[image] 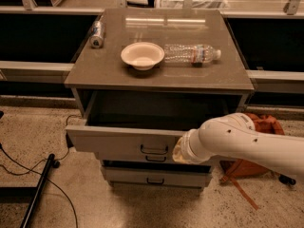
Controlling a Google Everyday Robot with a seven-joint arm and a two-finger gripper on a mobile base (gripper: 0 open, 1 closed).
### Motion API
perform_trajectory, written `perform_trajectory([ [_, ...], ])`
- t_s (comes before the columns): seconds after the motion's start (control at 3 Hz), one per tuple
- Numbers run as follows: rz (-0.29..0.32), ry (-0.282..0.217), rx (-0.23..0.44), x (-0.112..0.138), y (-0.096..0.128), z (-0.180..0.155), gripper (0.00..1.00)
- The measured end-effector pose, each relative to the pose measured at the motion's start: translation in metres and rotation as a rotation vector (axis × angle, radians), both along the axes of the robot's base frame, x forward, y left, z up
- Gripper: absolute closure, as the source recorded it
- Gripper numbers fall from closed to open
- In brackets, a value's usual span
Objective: Close top drawer
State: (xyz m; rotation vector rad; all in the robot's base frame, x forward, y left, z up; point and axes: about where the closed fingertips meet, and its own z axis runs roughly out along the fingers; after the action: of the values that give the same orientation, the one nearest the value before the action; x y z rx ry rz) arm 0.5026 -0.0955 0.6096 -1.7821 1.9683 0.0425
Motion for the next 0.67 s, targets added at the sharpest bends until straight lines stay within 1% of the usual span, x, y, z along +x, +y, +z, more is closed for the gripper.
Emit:
perform_trajectory([
  [0.33,0.001,-0.053,-0.009,0.0251,0.0034,0.0008,0.28],
  [0.67,0.001,-0.062,-0.010,0.0291,0.0044,0.0005,0.05],
])
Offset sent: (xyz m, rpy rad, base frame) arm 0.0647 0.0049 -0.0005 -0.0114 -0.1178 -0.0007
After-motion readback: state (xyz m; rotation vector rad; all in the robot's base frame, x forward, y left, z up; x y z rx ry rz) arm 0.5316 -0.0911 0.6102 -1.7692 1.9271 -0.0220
